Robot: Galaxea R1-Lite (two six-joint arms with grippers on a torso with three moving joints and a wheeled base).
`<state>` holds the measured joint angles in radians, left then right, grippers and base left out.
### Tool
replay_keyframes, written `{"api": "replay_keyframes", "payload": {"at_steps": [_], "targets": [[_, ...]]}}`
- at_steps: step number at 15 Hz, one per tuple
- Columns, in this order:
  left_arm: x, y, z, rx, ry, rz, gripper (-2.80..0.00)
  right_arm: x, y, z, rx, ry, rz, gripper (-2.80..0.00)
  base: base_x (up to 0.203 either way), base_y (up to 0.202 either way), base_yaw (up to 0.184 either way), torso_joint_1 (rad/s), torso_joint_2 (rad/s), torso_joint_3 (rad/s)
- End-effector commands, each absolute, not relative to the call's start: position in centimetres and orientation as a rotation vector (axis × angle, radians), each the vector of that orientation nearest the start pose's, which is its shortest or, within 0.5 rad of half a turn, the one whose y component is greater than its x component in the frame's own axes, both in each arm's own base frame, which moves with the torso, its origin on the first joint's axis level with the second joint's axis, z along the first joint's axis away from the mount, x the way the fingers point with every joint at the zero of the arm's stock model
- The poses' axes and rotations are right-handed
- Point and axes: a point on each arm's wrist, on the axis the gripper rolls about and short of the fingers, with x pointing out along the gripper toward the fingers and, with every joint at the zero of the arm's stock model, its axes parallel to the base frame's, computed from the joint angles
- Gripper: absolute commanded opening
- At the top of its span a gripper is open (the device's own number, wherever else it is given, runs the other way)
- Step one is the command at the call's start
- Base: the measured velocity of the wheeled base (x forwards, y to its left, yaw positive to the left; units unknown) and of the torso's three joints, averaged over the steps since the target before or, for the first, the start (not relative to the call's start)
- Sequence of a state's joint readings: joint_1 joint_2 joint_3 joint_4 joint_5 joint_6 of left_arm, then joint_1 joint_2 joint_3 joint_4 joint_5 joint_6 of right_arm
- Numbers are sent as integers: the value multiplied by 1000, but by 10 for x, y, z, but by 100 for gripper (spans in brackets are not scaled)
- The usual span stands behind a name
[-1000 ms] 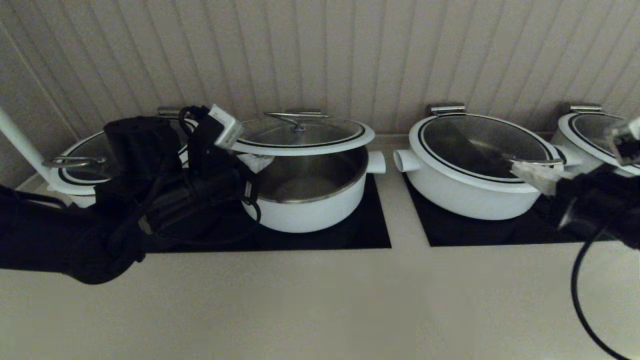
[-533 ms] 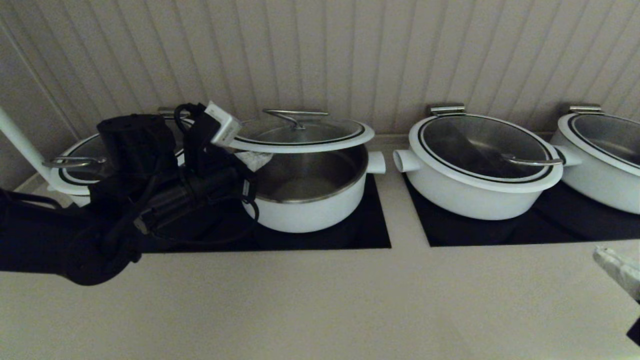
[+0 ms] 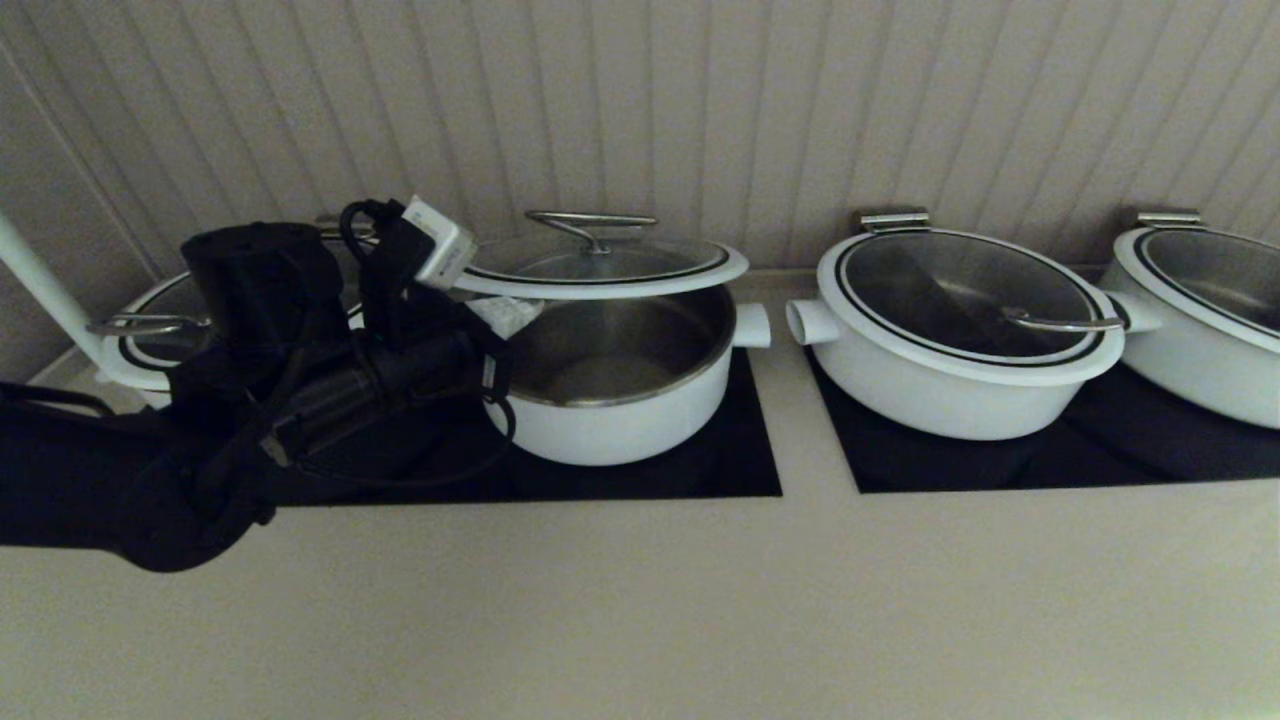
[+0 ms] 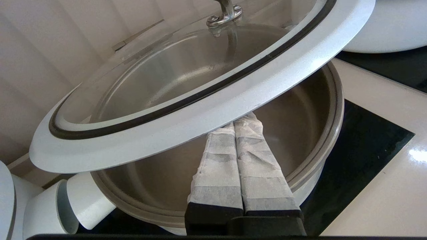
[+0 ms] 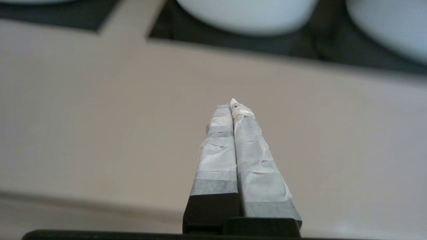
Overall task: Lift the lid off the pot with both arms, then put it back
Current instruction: Open the pot lid completely
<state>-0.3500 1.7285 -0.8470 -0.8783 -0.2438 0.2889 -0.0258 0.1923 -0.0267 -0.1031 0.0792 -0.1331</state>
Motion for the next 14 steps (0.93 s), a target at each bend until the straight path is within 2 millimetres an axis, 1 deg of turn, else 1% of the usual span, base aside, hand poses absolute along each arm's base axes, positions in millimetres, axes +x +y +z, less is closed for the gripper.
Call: {"api": "replay_keyframes", "payload": {"at_steps": [1, 7, 10, 14], "targets": [[298, -115, 210, 281, -91, -590, -280, -26, 1, 76, -83, 55, 24, -280, 0, 0, 0, 0, 0, 0], [300, -115, 212, 279, -99, -589, -280, -26, 1, 76, -78, 55, 24, -280, 0, 0, 0, 0, 0, 0], [309, -119, 221, 277, -137, -582, -280, -26, 1, 76, -79, 56, 24, -280, 0, 0, 0, 0, 0, 0], [317, -121, 227, 276, -162, -578, -280, -26, 1, 76, -79, 56, 24, -280, 0, 0, 0, 0, 0, 0]]}}
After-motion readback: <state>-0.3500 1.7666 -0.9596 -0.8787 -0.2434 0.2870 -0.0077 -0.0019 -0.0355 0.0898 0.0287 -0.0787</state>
